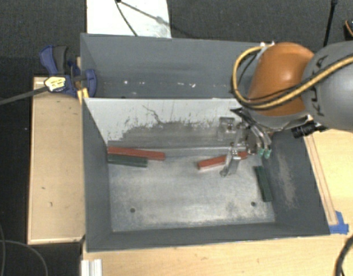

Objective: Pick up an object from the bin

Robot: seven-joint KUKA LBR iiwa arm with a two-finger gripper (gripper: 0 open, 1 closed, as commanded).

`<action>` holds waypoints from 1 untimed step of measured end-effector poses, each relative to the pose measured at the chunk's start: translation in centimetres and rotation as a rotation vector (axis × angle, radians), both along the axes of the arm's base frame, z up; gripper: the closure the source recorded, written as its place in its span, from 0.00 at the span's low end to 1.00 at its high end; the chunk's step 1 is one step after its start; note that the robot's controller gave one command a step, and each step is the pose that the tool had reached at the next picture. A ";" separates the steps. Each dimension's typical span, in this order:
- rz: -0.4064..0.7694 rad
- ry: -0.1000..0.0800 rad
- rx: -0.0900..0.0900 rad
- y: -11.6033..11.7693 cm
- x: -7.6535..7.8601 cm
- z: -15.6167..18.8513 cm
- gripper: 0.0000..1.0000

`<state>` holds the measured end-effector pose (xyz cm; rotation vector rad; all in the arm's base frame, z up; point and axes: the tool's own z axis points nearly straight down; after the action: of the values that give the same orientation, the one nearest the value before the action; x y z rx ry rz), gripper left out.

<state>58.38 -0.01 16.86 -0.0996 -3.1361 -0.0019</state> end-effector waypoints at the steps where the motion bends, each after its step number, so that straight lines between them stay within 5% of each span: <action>1: 0.014 0.001 -0.001 -1.4 0.7 -10.3 0.00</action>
Offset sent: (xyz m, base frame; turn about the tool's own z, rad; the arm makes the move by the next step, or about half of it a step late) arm 0.0087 -0.0138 -0.0986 -0.0162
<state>59.11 -1.44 6.61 -0.0776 -3.1360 0.0000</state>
